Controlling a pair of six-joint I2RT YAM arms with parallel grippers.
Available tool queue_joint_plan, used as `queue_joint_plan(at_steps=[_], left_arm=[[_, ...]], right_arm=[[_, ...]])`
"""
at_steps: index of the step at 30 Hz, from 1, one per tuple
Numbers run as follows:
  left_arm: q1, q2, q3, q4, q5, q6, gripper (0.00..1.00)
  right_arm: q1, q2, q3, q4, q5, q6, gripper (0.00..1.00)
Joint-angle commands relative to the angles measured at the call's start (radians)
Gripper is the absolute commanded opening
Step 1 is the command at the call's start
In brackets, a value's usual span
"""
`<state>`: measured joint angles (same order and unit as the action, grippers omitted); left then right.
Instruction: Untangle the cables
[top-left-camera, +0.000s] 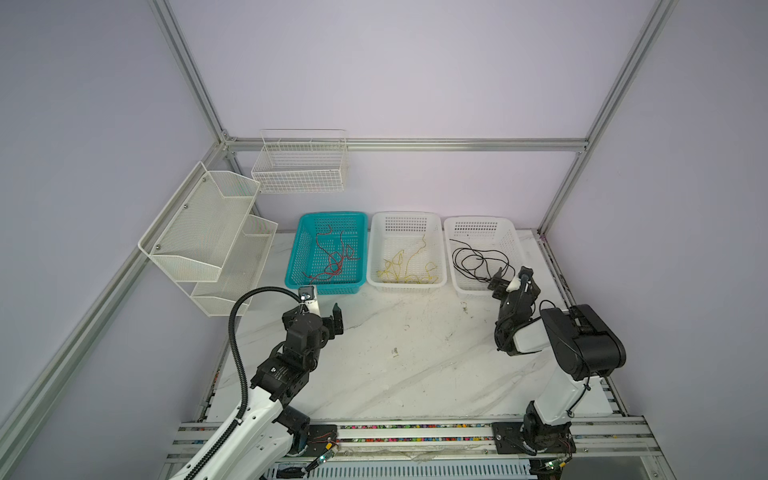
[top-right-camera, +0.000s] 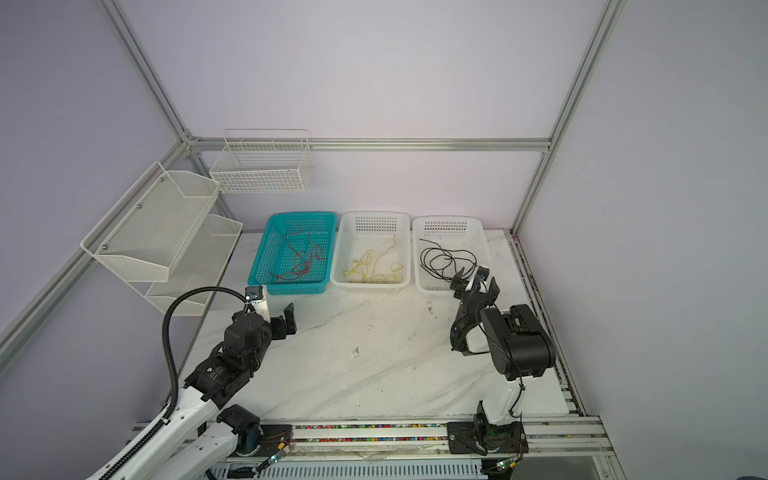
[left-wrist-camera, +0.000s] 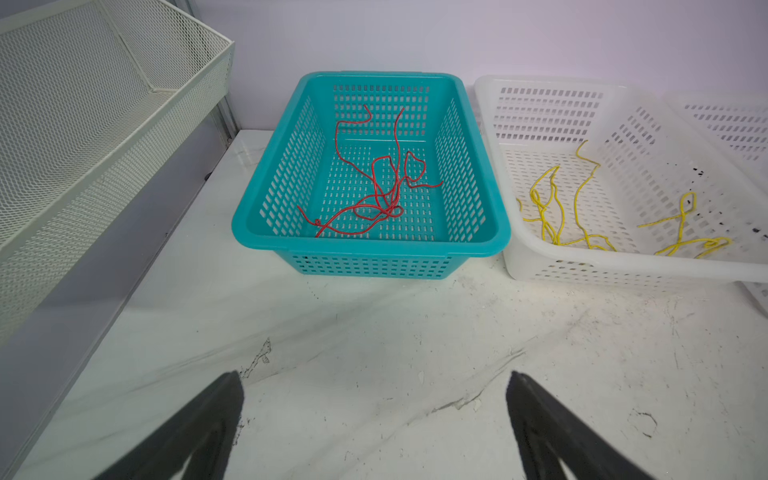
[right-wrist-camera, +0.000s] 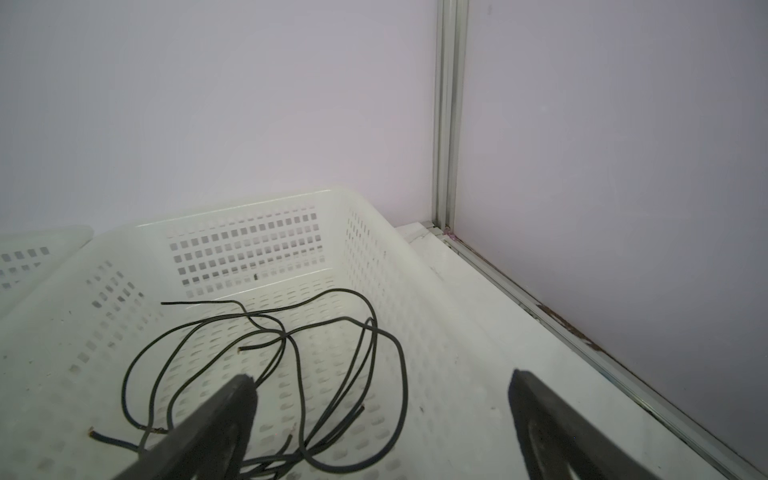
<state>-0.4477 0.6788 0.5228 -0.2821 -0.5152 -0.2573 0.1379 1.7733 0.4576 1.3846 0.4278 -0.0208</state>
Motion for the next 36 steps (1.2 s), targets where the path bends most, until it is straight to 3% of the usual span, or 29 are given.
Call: queue_joint_plan(at_steps=[1,10,14,19,26,36], left_arm=[[-0.005,-0.018,-0.073,0.100,-0.059,0.032,0.99],[0.027,0.008,-0.198,0.368,-0.119,0.085,1.00],[0.118,0.121,-0.182,0.451,-0.077,0.076,1.00],[0.182,0.301,-0.184,0.678,-0.094,0.226,1.00],[0.350,0.534,-0.164,0.876,-0.024,0.163,1.00],[0.412,0.825,-0.126,1.109,0.117,0.179,1.00]], right_arm=[[0.005,0.023,-0.018,0.070,-0.090,-0.033,0.97],[0.004,0.017,-0.012,0.043,-0.082,-0.028,0.97],[0.005,0.017,-0.012,0.043,-0.083,-0.030,0.97],[0.005,0.017,-0.012,0.045,-0.083,-0.030,0.97],[0.005,0.017,-0.013,0.046,-0.083,-0.030,0.97],[0.007,0.018,-0.014,0.050,-0.080,-0.030,0.97]])
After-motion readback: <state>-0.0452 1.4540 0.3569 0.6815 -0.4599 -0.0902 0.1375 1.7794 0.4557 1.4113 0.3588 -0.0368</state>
